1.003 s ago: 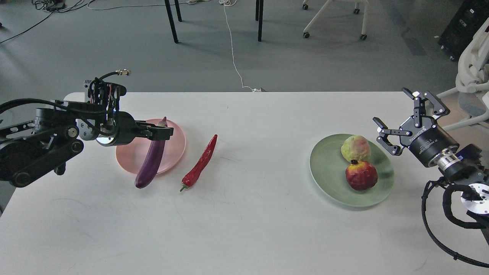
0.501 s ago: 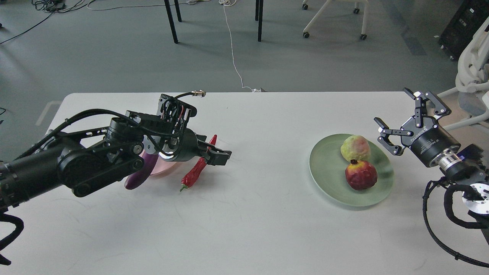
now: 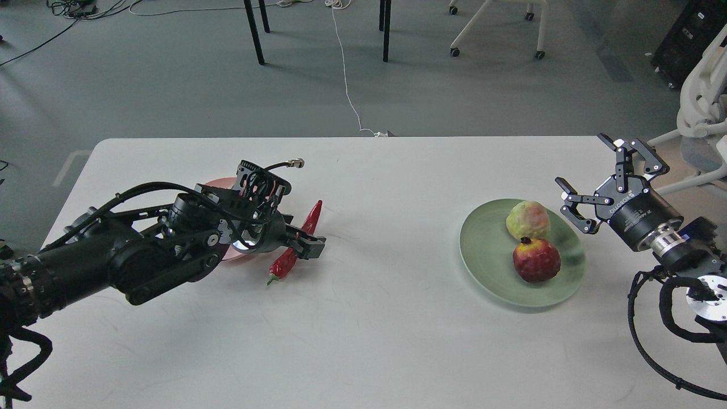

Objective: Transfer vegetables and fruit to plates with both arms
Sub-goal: 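Move the left gripper to the red chili pepper and grasp it, then carry the chili pepper onto the pink plate and release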

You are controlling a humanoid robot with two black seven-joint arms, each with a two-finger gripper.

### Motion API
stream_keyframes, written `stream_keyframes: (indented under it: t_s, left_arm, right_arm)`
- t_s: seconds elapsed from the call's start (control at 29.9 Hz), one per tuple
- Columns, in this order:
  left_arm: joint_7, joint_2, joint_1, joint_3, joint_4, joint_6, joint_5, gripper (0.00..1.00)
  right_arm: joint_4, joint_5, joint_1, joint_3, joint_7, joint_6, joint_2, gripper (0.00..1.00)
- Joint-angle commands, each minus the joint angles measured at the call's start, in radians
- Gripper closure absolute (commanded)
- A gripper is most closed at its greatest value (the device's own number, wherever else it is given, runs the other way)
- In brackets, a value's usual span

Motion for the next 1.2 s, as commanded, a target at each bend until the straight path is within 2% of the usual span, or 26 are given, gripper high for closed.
stream_keyframes:
  t_s: [0.0,0.07,0.1,0.17,0.27,0.3,0.5,0.63,0.94,1.1,1.14,1.17]
  left_arm:
    - [0.001,-0.002,0.000,0.009,0.001,-0.009,-0.007,0.53]
    - [0.005,-0.003,0.002,0.008,0.001,-0.009,-0.005,0.71]
    - [0.005,-0.003,0.000,0.009,-0.001,-0.009,-0.005,0.75]
    - [0.015,-0.003,0.000,0.008,-0.001,-0.009,-0.008,0.79]
    - [0.034,-0.003,-0.004,0.006,-0.007,-0.009,-0.013,0.91]
    - [0.037,-0.003,-0.006,0.005,-0.008,-0.006,-0.013,0.91]
    - [0.037,0.032,-0.022,-0.029,-0.063,-0.007,-0.049,0.91]
    - [0.038,0.132,-0.068,-0.047,-0.120,-0.013,-0.146,0.91]
    - [0.021,0.371,-0.084,-0.044,-0.114,-0.021,-0.271,0.87]
    - [0.020,0.390,-0.024,-0.040,-0.054,0.002,-0.280,0.72]
    - [0.020,0.388,-0.012,-0.043,-0.041,0.010,-0.281,0.66]
    - [0.020,0.388,-0.003,-0.044,-0.033,0.019,-0.280,0.55]
  right_arm:
    - [0.000,0.000,0.000,0.000,0.000,0.000,0.000,0.03]
    - [0.000,0.000,0.000,0.000,0.000,0.000,0.000,0.03]
    - [0.000,0.000,0.000,0.000,0.000,-0.001,-0.001,0.03]
    - [0.000,0.000,0.000,0.000,0.000,-0.001,-0.001,0.03]
    - [0.000,0.000,0.000,0.000,0.000,-0.001,-0.001,0.03]
    - [-0.002,0.000,0.000,0.000,0.000,-0.001,-0.001,0.03]
    - [0.000,0.000,0.000,0.000,0.000,-0.001,0.000,0.03]
    - [0.001,0.000,0.000,0.000,0.000,-0.001,0.002,0.03]
    - [0.005,-0.001,0.002,0.002,0.000,-0.003,0.005,0.03]
    - [0.005,-0.001,0.002,0.000,0.000,-0.003,0.005,0.03]
    - [0.005,-0.001,0.002,0.000,0.000,-0.003,0.005,0.03]
    - [0.005,-0.001,0.002,0.000,0.000,-0.003,0.005,0.03]
